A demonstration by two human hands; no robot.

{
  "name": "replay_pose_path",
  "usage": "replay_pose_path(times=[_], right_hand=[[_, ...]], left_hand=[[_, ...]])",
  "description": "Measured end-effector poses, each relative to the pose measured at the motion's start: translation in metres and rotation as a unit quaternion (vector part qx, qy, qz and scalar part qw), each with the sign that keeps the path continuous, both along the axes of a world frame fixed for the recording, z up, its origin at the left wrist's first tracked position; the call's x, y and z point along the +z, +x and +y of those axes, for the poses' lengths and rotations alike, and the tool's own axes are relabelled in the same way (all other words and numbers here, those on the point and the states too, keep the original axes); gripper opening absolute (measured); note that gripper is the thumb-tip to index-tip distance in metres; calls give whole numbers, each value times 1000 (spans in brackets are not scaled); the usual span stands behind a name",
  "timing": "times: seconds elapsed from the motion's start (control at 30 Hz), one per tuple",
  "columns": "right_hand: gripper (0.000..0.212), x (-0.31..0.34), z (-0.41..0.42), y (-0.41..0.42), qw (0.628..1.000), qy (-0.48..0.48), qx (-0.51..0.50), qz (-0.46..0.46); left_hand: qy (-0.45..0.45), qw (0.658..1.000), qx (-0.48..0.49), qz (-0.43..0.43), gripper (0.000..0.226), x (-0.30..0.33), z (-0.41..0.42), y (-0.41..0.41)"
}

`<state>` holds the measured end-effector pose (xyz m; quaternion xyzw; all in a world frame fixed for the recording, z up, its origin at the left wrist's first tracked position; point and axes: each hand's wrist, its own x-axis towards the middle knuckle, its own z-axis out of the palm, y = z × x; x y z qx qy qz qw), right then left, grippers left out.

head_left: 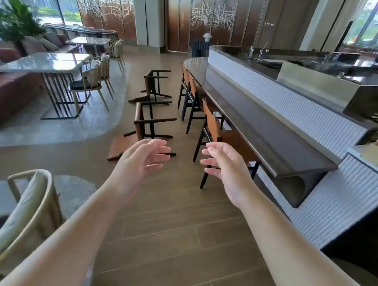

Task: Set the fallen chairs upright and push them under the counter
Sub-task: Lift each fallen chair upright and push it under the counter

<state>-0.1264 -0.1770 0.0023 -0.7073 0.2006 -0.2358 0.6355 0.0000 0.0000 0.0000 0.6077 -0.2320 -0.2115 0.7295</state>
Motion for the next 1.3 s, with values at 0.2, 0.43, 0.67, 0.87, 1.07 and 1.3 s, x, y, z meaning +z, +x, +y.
replay_pose_path(times=[0.2,0.43,0.67,0.87,1.07,1.3], right_hand=[[19,-16,9,89,999,35,-4,24],[20,-26,15,166,995,95,28,18],[21,-34,1,220,989,130,66,-1],[22,-41,-44,270,985,150,83,-22],[24,-28,-117,325,977,185,97,-42],[25,-14,-178,389,974,181,130,-45]], left_hand=[[-1,999,-23,28,33,-27,9,89],[-22,997,12,76,35,-38,17,152],[-53,990,71,111,31,-47,12,200],[-38,987,106,117,32,-51,-26,243],[-29,984,137,106,23,-38,-84,290],[-31,983,166,71,21,-24,-146,342]])
